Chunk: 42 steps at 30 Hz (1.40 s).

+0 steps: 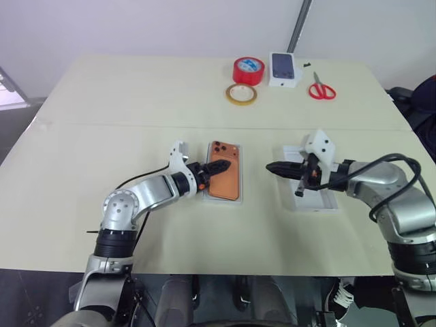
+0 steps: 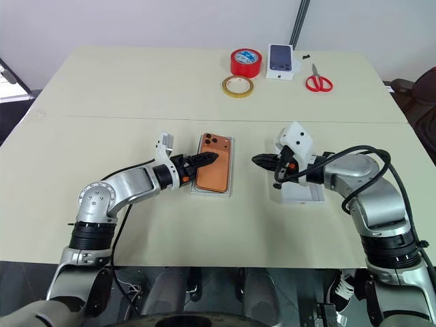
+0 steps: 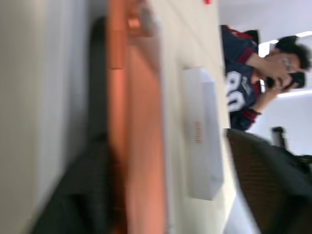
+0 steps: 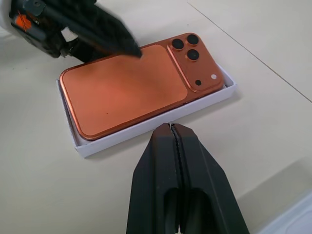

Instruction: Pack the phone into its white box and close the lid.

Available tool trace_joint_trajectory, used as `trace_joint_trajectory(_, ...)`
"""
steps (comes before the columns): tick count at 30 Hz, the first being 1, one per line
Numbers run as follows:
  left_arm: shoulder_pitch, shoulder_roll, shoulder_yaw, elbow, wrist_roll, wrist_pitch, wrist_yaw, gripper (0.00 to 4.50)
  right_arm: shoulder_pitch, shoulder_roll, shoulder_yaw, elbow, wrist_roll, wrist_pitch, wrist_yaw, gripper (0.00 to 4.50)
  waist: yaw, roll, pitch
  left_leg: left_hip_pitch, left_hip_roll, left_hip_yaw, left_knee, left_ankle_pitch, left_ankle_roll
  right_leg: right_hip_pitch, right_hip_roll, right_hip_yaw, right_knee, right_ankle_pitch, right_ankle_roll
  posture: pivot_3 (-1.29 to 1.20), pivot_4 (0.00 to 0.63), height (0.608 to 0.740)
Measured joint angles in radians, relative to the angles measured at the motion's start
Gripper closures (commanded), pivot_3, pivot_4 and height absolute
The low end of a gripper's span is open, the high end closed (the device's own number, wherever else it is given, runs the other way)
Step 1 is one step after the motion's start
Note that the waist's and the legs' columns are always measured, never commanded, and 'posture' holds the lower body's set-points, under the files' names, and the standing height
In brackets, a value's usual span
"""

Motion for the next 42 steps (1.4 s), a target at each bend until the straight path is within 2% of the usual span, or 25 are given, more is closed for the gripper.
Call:
trace_joint_trajectory(7,0.006,0.101,0.045,-0.053,-0.01,0.034,0.019,0.19,-0.021,-0.002,0.019,0.002,-0.012,-0.008,-0.016,4.5,-0.001,0.0,0.0,0.001,0.001,0.0,0.0,0.0,0.0,0.0,0.001,0.0,0.001,0.0,0.0,0.0,0.15,0.73)
trace_joint_trajectory(13,0.035,0.219,0.063,-0.139,0.002,0.064,0.0,0.19,-0.07,-0.018,0.099,0.02,-0.08,-0.008,-0.052,4.5,0.0,0.0,0.0,0.001,0.001,0.0,0.0,0.0,0.0,0.001,0.0,0.0,0.001,-0.001,-0.001,0.0,0.15,0.73)
trace_joint_trajectory(15,0.039,0.254,0.065,-0.148,0.031,0.07,-0.011,0.71,-0.087,-0.018,0.126,0.028,-0.108,-0.007,-0.067,4.5,0.0,0.0,0.0,0.001,0.001,0.0,0.0,0.0,0.0,0.0,0.0,0.0,0.001,-0.001,-0.001,0.0,0.15,0.73)
trace_joint_trajectory(17,0.04,0.299,0.065,-0.156,0.093,0.071,-0.034,1.44,-0.111,-0.02,0.163,0.045,-0.15,-0.005,-0.086,4.5,-0.001,0.0,0.0,0.001,0.001,0.001,0.0,0.0,0.0,0.0,0.0,0.0,0.001,-0.001,-0.001,0.0,0.15,0.73)
trace_joint_trajectory(20,0.038,0.386,0.048,-0.163,0.243,0.076,-0.097,3.16,-0.141,-0.028,0.23,0.077,-0.222,0.005,-0.109,4.5,-0.002,0.0,0.0,0.001,0.001,0.002,0.0,0.0,0.0,0.0,0.0,0.0,0.0,-0.001,-0.001,0.0,0.15,0.73)
trace_joint_trajectory(22,0.035,0.421,0.005,-0.167,0.354,0.078,-0.155,4.12,-0.153,-0.028,0.277,0.097,-0.266,0.006,-0.117,4.5,0.001,0.0,0.0,0.001,0.0,0.002,0.0,0.0,0.0,0.0,0.0,0.0,0.0,-0.001,-0.001,0.0,0.15,0.73)
trace_joint_trajectory(23,0.029,0.429,-0.035,-0.169,0.414,0.078,-0.188,4.42,-0.16,-0.025,0.303,0.099,-0.287,0.006,-0.119,4.5,0.002,0.0,0.0,0.001,0.0,0.002,0.0,-0.001,0.0,0.0,0.0,0.0,0.0,-0.001,-0.001,0.0,0.15,0.73)
trace_joint_trajectory(26,-0.004,0.418,-0.14,-0.168,0.555,0.08,-0.276,4.42,-0.182,0.005,0.361,0.107,-0.336,0.008,-0.135,4.5,0.0,0.0,0.0,0.001,0.0,0.002,0.0,-0.001,0.0,0.0,0.0,0.0,0.0,-0.001,-0.001,0.0,0.15,0.73)
trace_joint_trajectory(32,-0.095,0.319,-0.265,-0.141,0.759,0.076,-0.404,4.42,-0.22,0.107,0.425,0.147,-0.396,0.029,-0.176,4.5,-0.002,0.0,0.0,0.001,0.0,0.003,0.0,0.0,0.0,0.0,0.0,0.0,0.001,0.0,0.0,0.0,0.15,0.73)
trace_joint_trajectory(37,-0.128,0.251,-0.303,-0.115,0.883,0.072,-0.487,4.42,-0.232,0.149,0.444,0.183,-0.427,0.034,-0.191,4.5,-0.001,0.0,0.0,0.001,0.0,0.004,0.0,0.0,0.0,0.0,0.0,0.0,0.001,0.001,0.001,0.0,0.15,0.73)
trace_joint_trajectory(42,-0.149,0.205,-0.318,-0.105,0.98,0.08,-0.55,4.42,-0.226,0.138,0.441,0.172,-0.441,0.046,-0.175,4.5,0.002,0.0,0.0,0.001,0.0,0.004,0.002,-0.001,0.0,0.001,0.0,0.0,0.001,0.0,0.002,0.0,0.15,0.73)
